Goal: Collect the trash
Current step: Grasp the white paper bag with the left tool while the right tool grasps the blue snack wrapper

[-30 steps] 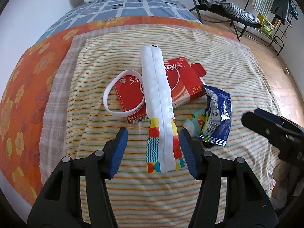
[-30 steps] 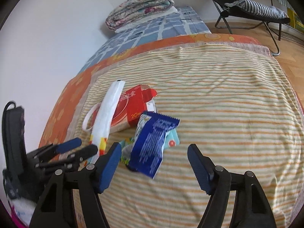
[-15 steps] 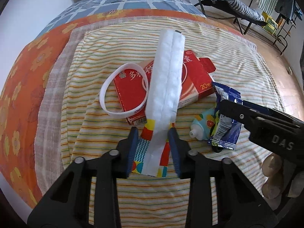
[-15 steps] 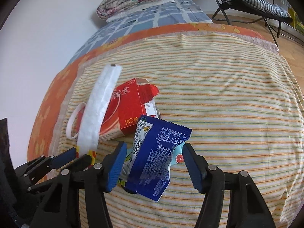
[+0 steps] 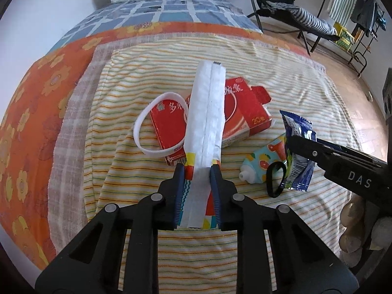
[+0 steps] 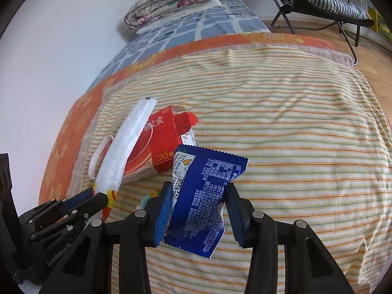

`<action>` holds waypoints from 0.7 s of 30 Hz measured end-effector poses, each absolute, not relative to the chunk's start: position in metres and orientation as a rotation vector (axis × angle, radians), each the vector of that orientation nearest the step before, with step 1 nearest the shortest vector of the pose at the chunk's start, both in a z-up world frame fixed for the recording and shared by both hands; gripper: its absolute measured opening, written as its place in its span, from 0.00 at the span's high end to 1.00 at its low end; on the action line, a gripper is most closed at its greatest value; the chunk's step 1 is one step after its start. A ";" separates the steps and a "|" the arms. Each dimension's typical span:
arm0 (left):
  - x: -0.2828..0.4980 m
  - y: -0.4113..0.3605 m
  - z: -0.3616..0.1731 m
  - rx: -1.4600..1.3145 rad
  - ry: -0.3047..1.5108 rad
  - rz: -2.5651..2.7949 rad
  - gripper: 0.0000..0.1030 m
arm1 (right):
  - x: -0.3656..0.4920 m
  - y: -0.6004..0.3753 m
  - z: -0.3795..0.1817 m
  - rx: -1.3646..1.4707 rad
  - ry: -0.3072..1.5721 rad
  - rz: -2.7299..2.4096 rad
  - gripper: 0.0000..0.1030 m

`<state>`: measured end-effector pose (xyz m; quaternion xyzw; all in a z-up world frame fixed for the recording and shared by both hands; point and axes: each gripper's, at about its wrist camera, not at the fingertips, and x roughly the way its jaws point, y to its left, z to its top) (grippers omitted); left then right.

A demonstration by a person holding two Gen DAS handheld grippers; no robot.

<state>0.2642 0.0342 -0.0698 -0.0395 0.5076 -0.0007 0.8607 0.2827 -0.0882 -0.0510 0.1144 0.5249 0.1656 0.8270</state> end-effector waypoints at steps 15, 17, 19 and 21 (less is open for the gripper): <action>0.224 0.041 -0.033 -0.102 0.985 -0.061 0.85 | 0.239 -0.104 -0.023 0.240 1.048 0.401 0.59; 0.215 0.042 -0.030 -0.107 0.982 -0.073 0.85 | 0.234 -0.105 -0.020 0.243 1.043 0.409 0.59; 0.204 0.042 -0.025 -0.113 0.976 -0.089 0.85 | 0.226 -0.106 -0.016 0.244 1.035 0.417 0.59; 0.194 0.041 -0.020 -0.106 0.965 -0.103 0.85 | 0.216 -0.107 -0.010 0.236 1.020 0.424 0.59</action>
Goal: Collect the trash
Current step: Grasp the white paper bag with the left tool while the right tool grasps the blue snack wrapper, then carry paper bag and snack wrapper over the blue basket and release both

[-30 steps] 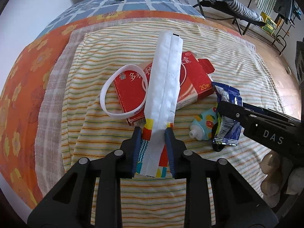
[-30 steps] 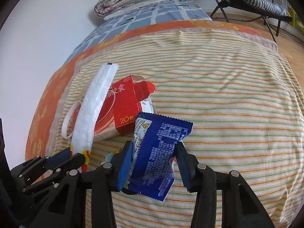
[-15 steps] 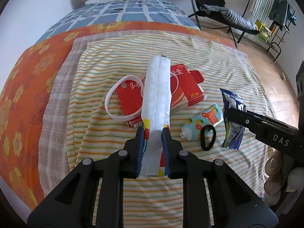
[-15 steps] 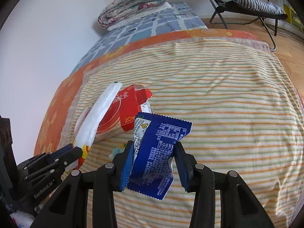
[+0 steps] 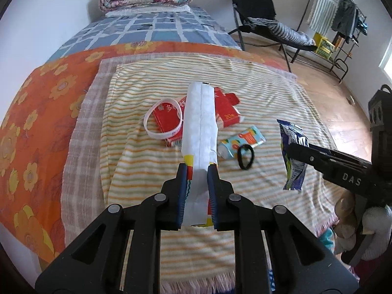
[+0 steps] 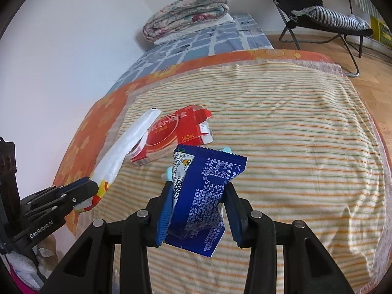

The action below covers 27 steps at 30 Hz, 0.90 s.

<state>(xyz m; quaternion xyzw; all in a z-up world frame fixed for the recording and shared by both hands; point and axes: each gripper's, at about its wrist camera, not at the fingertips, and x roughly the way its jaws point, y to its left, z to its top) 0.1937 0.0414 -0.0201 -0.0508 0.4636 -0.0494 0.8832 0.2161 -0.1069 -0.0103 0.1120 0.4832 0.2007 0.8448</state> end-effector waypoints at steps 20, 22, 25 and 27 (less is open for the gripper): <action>0.029 0.048 0.003 -0.106 0.981 -0.178 0.85 | 0.091 -0.123 0.022 0.191 0.944 0.505 0.59; 0.013 0.044 0.005 -0.090 0.990 -0.183 0.85 | 0.077 -0.123 0.022 0.182 0.939 0.513 0.59; -0.006 0.035 0.004 -0.065 1.009 -0.196 0.85 | 0.057 -0.122 0.020 0.166 0.935 0.524 0.59; -0.020 0.028 0.001 -0.056 1.031 -0.212 0.85 | 0.044 -0.122 0.018 0.152 0.933 0.528 0.59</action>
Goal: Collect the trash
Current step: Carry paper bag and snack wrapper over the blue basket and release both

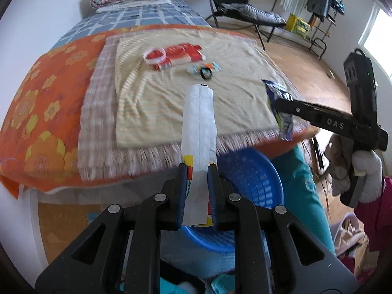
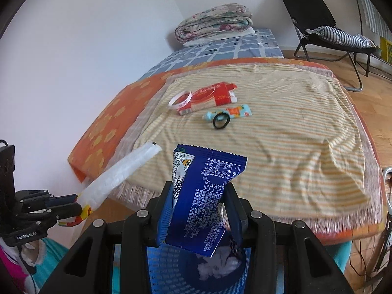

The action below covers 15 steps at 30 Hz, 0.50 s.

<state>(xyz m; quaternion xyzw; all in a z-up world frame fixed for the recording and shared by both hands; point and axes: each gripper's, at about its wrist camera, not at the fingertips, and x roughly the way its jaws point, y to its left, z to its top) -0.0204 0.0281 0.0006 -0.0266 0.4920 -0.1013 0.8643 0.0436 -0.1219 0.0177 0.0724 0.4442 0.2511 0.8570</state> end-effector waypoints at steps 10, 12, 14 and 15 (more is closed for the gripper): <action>-0.068 0.002 -0.014 -0.022 1.116 -0.273 0.85 | 0.003 -0.128 -0.004 0.134 0.958 0.521 0.59; -0.074 -0.002 -0.017 -0.017 1.137 -0.287 0.85 | -0.003 -0.129 -0.009 0.139 0.969 0.522 0.59; -0.080 -0.006 -0.023 -0.011 1.160 -0.300 0.85 | -0.008 -0.129 -0.016 0.137 0.985 0.521 0.59; -0.082 -0.007 -0.026 -0.008 1.171 -0.304 0.85 | -0.010 -0.128 -0.019 0.133 0.992 0.522 0.59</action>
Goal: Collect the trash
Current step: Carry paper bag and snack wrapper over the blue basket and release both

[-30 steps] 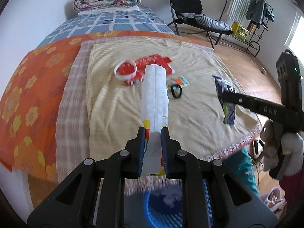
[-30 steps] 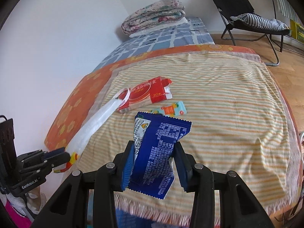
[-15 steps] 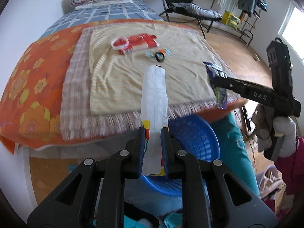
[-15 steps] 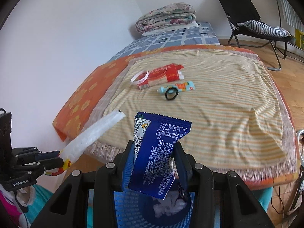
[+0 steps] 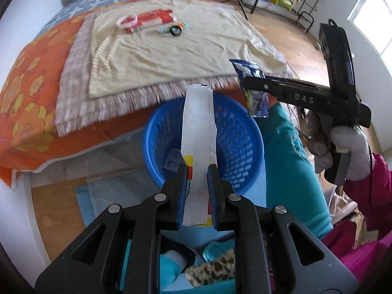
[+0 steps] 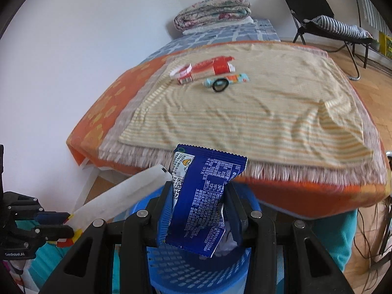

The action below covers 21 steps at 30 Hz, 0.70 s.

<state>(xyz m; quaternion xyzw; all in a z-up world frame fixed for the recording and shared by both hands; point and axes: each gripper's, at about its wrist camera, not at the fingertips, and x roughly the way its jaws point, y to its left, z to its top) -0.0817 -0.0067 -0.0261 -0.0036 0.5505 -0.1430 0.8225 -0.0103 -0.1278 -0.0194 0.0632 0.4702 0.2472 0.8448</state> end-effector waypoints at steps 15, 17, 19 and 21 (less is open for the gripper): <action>-0.073 -0.016 -0.098 -0.032 1.345 -0.304 0.85 | -0.030 -0.114 -0.072 0.101 1.116 0.525 0.59; -0.070 -0.016 -0.103 -0.037 1.359 -0.299 0.85 | -0.031 -0.112 -0.077 0.102 1.130 0.526 0.59; -0.065 -0.016 -0.108 -0.040 1.371 -0.296 0.85 | -0.032 -0.111 -0.082 0.101 1.139 0.524 0.59; -0.060 -0.015 -0.112 -0.042 1.373 -0.290 0.85 | -0.033 -0.110 -0.086 0.098 1.149 0.523 0.59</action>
